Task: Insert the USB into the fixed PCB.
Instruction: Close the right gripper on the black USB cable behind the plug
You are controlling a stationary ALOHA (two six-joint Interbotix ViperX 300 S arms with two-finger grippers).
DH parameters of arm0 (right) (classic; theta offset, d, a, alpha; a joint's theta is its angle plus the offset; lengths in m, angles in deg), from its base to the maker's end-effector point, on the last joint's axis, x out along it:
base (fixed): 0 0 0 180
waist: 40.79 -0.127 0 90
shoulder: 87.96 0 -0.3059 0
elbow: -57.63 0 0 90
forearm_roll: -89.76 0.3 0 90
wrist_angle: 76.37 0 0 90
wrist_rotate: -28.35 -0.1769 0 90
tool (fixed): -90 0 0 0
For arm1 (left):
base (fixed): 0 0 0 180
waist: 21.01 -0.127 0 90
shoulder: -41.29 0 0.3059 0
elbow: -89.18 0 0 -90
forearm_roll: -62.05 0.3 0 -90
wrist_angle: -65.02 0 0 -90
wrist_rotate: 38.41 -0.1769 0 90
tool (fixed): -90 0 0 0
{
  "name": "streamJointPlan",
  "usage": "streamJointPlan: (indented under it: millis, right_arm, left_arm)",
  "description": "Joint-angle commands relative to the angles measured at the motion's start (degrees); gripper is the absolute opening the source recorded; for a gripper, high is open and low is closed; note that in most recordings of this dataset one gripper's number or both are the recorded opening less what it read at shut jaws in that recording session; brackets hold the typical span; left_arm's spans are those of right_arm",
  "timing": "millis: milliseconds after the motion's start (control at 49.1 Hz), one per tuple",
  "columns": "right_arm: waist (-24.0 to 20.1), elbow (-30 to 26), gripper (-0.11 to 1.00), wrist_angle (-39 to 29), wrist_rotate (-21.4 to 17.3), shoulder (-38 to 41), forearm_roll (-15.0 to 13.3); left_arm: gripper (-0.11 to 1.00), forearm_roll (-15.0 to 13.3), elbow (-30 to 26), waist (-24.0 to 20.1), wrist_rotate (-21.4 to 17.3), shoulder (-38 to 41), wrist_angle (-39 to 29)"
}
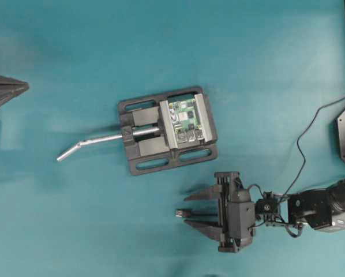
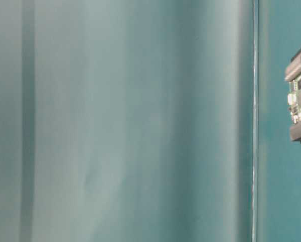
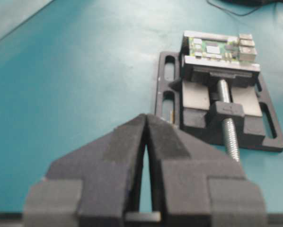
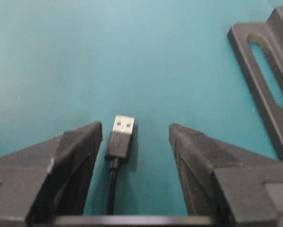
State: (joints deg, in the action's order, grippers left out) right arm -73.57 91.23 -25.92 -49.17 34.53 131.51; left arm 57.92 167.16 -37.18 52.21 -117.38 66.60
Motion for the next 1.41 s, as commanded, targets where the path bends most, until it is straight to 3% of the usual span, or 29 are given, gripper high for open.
streamJointPlan:
  millis: [0,632,1019,1386]
  right_arm:
    - [-0.6,-0.6,0.63,0.5,-0.1,-0.4,0.7]
    - [-1.6,-0.8,0.62,0.3,0.0,1.1,1.4]
    - [-1.8,-0.7,0.26,-0.5,0.0,1.1,1.8]
    - [-1.8,-0.8,0.22,-3.2,0.0,1.1,2.5]
  left_arm:
    - [0.00,0.2,-0.8,-0.1,0.4,0.5,0.0]
    - [0.00,0.2,-0.9,-0.1,0.4,3.9,1.6]
    - [0.00,0.3,0.5,-0.7,0.4,3.9,4.1]
    - [0.00,0.3,0.1,-0.7,0.4,3.4,1.3]
